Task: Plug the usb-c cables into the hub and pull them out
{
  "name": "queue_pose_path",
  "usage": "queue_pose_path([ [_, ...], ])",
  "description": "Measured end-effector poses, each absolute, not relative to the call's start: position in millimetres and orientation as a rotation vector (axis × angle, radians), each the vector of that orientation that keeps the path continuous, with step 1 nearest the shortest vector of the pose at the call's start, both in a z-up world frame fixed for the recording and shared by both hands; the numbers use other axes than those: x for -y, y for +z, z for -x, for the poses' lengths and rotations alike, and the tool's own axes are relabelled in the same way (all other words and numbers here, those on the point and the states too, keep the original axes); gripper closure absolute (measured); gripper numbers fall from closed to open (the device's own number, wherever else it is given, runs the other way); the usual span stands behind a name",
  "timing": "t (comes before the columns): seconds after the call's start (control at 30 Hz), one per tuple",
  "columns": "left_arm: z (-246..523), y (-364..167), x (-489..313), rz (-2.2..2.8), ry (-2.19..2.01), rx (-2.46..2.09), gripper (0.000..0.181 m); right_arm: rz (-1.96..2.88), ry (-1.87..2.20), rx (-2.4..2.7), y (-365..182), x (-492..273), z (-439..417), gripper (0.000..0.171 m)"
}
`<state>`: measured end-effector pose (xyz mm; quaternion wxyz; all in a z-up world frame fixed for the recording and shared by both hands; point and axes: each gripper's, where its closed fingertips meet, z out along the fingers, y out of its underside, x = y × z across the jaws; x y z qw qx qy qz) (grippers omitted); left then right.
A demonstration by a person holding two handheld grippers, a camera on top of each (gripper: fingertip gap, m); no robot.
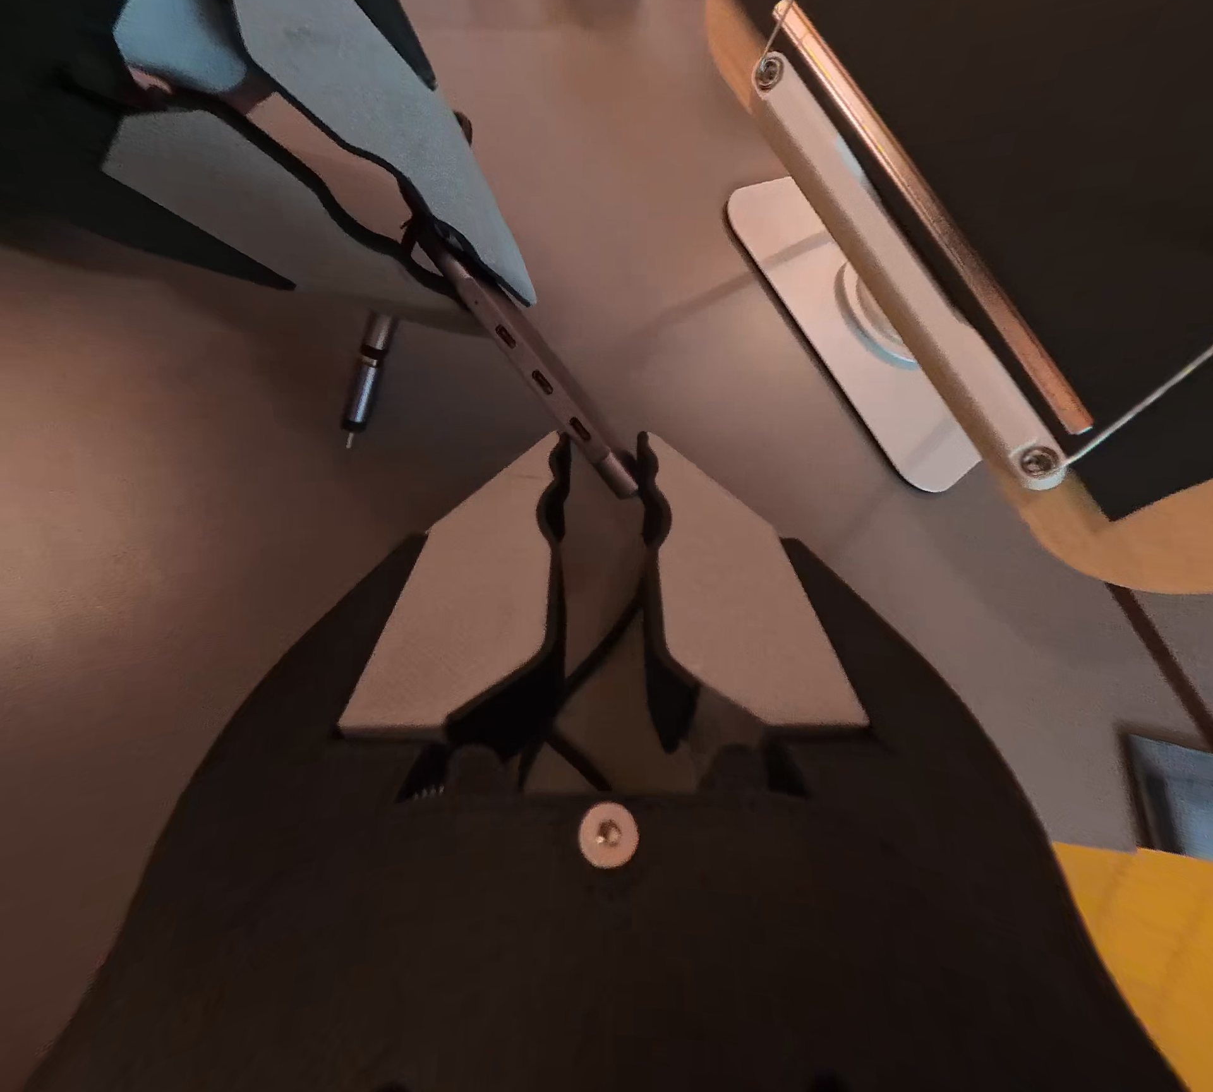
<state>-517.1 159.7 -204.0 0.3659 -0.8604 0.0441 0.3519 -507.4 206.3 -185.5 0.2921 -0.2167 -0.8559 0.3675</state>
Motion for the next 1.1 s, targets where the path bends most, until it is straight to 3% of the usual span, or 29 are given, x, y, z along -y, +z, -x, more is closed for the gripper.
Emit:
queue_pose_path([
  [0.2, 512.9, -205.9, -160.8, 2.244, 0.934, -0.145, 0.175, 0.340, 0.776, 2.213, -189.5, -200.6, 505.4, 0.143],
  [0.27, 509.7, -205.8, -162.4, 2.246, 0.946, -0.171, 0.175, 0.273, 0.706, 2.180, -190.7, -196.8, 504.7, 0.157],
  [0.5, 500.4, -202.8, -162.6, 2.203, 0.794, -0.176, 0.173, 0.146, 0.634, 2.141, -189.9, -192.3, 501.3, 0.161],
  [0.77, 518.4, -198.9, -140.2, 2.178, 0.694, -0.053, 0.140, 0.053, 0.646, 2.088, -184.8, -182.9, 498.7, 0.165],
  [0.87, 518.7, -199.6, -141.2, 2.163, 0.774, -0.113, 0.142, 0.070, 0.693, 2.101, -184.3, -182.1, 498.0, 0.165],
  [1.03, 511.4, -186.6, -147.5, 2.080, 0.890, -0.221, 0.168, 0.092, 0.858, 2.134, -179.7, -177.8, 492.8, 0.165],
  [1.1, 510.3, -179.8, -146.6, 2.040, 0.890, -0.239, 0.168, 0.086, 0.930, 2.125, -172.8, -175.8, 489.6, 0.165],
])
